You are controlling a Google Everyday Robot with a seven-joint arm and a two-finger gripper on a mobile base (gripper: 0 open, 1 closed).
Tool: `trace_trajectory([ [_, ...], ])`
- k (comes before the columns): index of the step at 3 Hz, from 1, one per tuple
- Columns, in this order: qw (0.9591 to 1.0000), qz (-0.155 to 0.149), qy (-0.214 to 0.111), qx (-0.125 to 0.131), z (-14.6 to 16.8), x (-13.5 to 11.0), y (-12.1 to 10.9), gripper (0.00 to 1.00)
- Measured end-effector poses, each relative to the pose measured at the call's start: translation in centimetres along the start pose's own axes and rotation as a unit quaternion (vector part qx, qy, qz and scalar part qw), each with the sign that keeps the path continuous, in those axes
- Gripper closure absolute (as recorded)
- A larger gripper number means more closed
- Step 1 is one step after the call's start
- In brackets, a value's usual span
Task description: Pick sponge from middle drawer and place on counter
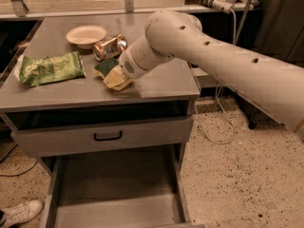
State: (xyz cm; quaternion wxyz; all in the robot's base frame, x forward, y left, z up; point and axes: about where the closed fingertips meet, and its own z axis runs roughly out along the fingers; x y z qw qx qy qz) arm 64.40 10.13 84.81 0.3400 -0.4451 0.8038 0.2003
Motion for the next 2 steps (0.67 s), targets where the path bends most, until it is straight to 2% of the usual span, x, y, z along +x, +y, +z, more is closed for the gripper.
trace_trajectory([
  [1, 1.0000, 0.000, 0.000, 0.000, 0.00, 0.00, 0.00, 0.11],
  [2, 1.0000, 0.000, 0.000, 0.000, 0.00, 0.00, 0.00, 0.00],
])
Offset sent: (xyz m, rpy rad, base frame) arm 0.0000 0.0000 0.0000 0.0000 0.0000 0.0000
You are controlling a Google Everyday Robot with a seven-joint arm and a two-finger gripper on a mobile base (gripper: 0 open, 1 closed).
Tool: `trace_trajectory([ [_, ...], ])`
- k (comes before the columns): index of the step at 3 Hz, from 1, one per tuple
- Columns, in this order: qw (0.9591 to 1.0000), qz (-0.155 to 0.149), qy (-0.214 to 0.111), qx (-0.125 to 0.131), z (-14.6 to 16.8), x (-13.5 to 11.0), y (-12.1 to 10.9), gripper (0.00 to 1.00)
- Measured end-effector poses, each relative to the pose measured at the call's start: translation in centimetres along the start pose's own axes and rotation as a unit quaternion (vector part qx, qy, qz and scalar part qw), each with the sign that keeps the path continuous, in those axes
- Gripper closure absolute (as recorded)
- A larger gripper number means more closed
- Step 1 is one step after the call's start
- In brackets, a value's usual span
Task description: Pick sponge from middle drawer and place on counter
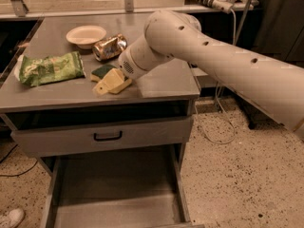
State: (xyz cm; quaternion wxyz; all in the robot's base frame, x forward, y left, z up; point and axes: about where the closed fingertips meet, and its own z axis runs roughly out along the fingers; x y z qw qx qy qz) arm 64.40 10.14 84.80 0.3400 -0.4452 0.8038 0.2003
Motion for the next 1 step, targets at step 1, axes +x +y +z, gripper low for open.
trace_trajectory([
  [1, 1.0000, 0.000, 0.000, 0.000, 0.00, 0.00, 0.00, 0.00],
])
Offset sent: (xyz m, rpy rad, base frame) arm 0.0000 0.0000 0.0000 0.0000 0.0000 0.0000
